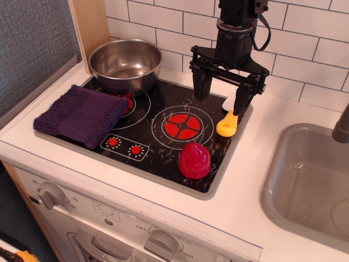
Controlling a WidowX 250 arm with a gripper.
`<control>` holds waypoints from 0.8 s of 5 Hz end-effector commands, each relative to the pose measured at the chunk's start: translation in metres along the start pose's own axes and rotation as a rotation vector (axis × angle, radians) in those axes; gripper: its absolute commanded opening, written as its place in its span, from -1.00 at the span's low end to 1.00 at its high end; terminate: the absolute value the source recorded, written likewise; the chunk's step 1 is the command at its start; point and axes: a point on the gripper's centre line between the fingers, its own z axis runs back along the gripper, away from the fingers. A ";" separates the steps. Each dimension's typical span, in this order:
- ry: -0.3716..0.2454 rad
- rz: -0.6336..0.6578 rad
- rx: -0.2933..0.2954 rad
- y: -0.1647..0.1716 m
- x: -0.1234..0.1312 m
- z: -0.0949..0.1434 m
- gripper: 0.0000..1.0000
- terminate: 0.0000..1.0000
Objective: Place the metal pot on the purple cloth.
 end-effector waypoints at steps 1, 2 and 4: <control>0.000 0.000 0.000 0.000 0.000 0.000 1.00 -1.00; -0.027 0.049 0.011 0.028 0.004 0.015 1.00 -1.00; -0.071 0.160 0.074 0.093 0.002 0.044 1.00 -1.00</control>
